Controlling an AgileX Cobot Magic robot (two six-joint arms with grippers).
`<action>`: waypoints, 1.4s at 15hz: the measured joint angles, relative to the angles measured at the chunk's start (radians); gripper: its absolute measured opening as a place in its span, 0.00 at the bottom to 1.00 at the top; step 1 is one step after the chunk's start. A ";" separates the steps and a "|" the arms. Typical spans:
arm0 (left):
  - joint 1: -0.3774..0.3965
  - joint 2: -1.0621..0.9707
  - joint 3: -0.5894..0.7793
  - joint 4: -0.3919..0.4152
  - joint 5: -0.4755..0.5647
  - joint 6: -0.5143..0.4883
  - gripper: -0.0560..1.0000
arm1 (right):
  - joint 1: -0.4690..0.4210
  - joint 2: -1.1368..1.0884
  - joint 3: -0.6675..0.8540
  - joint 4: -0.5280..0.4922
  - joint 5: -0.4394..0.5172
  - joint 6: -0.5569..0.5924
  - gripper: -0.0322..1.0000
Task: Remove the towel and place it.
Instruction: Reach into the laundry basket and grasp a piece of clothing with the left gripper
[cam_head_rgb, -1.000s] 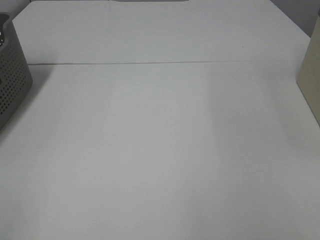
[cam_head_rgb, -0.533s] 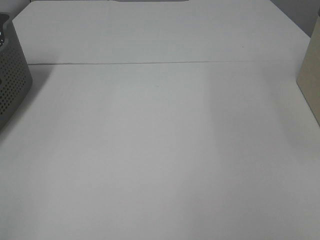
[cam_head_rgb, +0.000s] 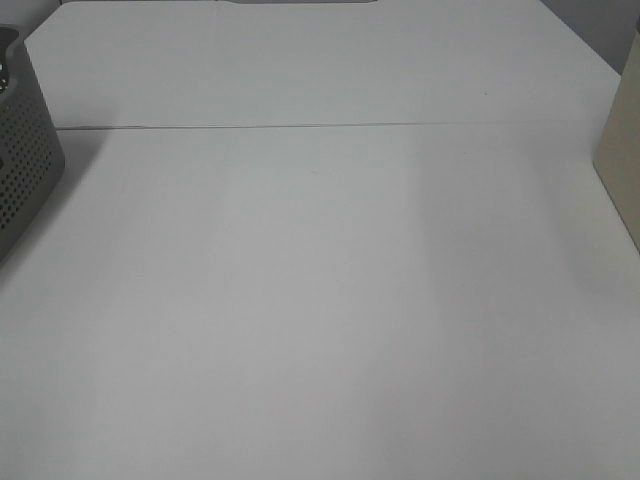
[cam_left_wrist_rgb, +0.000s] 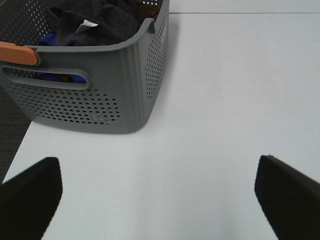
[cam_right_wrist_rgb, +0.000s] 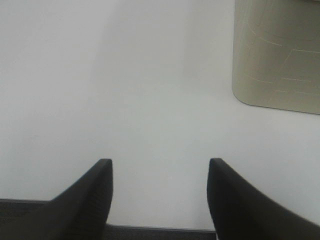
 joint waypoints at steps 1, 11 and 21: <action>0.000 0.000 0.000 -0.001 0.000 0.000 0.99 | 0.000 0.000 0.000 0.000 0.000 0.000 0.57; 0.000 0.000 0.000 -0.001 0.000 0.000 0.99 | 0.000 0.000 0.000 0.000 0.000 0.000 0.57; 0.000 0.000 0.000 -0.001 0.000 0.001 0.99 | 0.000 0.000 0.000 0.000 0.000 0.000 0.57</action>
